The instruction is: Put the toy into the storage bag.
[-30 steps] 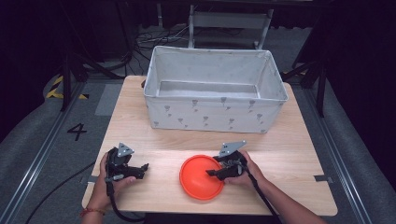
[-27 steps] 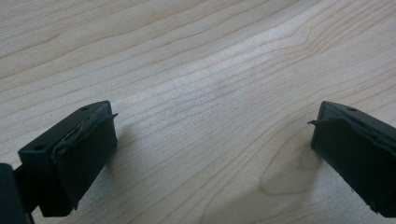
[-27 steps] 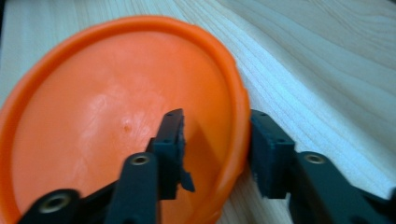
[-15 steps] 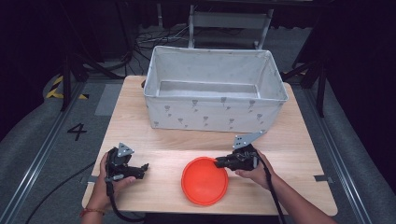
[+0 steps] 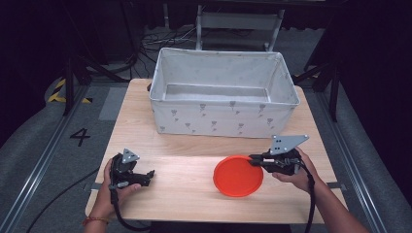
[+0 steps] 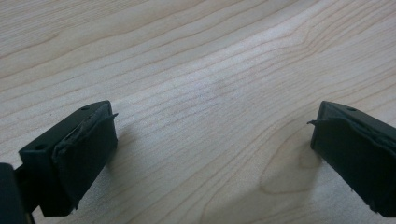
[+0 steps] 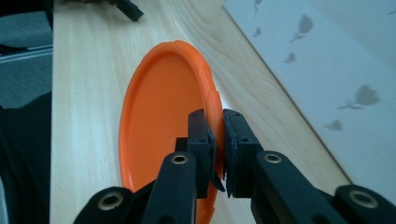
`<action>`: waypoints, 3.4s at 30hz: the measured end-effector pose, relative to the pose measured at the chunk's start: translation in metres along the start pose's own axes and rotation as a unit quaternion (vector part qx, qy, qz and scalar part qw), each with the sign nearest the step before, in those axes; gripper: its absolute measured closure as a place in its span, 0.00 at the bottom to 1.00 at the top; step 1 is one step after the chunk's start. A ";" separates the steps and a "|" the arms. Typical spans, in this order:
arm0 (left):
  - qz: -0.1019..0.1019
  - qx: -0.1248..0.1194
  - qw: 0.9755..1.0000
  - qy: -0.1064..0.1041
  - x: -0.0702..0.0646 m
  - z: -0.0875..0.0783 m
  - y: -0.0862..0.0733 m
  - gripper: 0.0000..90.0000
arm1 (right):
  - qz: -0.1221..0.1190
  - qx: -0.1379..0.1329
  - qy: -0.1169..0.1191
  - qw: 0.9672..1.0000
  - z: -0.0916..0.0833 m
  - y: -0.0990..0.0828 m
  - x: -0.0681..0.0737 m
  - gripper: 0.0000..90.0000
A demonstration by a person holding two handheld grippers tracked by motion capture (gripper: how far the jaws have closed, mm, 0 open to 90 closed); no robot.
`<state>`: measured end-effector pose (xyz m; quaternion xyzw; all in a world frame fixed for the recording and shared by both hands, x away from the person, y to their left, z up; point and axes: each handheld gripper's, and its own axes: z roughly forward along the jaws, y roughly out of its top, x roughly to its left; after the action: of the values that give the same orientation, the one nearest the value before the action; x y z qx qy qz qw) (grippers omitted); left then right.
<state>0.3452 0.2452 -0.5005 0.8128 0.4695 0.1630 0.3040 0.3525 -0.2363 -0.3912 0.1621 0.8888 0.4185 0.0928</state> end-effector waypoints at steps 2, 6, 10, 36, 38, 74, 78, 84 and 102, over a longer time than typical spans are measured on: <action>0.000 0.000 1.000 0.000 0.000 0.000 0.000 0.01 | -0.002 0.000 -0.005 1.000 -0.007 0.000 -0.001 0.92; 0.000 0.000 1.000 0.000 0.000 0.000 0.000 0.01 | -0.003 -0.007 -0.018 1.000 -0.021 0.000 -0.006 0.92; -0.002 0.000 1.000 0.001 0.000 0.000 0.000 0.01 | 0.000 -0.010 -0.031 0.999 -0.037 -0.003 -0.010 0.92; 0.002 0.001 1.000 -0.001 0.000 0.000 0.000 0.01 | -0.020 -0.017 -0.123 0.992 -0.147 0.049 -0.024 0.92; 0.002 0.001 1.000 -0.001 0.000 0.000 0.000 0.01 | -0.024 -0.019 -0.127 0.991 -0.148 0.057 -0.026 0.92; 0.000 0.000 1.000 0.000 0.000 0.000 0.000 0.01 | -0.002 -0.049 -0.174 0.983 -0.153 0.140 -0.118 0.92; 0.000 0.000 1.000 0.000 0.000 0.000 0.000 0.01 | 0.002 -0.042 -0.188 0.981 -0.149 0.143 -0.128 0.92; 0.000 0.000 1.000 0.000 0.000 0.000 0.000 0.01 | 0.007 -0.032 -0.202 0.979 -0.142 0.143 -0.147 0.92; 0.000 0.000 1.000 0.000 0.000 0.000 0.000 0.01 | 0.011 0.002 -0.194 0.981 -0.100 0.123 -0.187 0.92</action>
<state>0.3448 0.2453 -0.5005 0.8127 0.4697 0.1628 0.3042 0.5219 -0.3024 -0.2274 0.2498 0.8529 0.3787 0.2583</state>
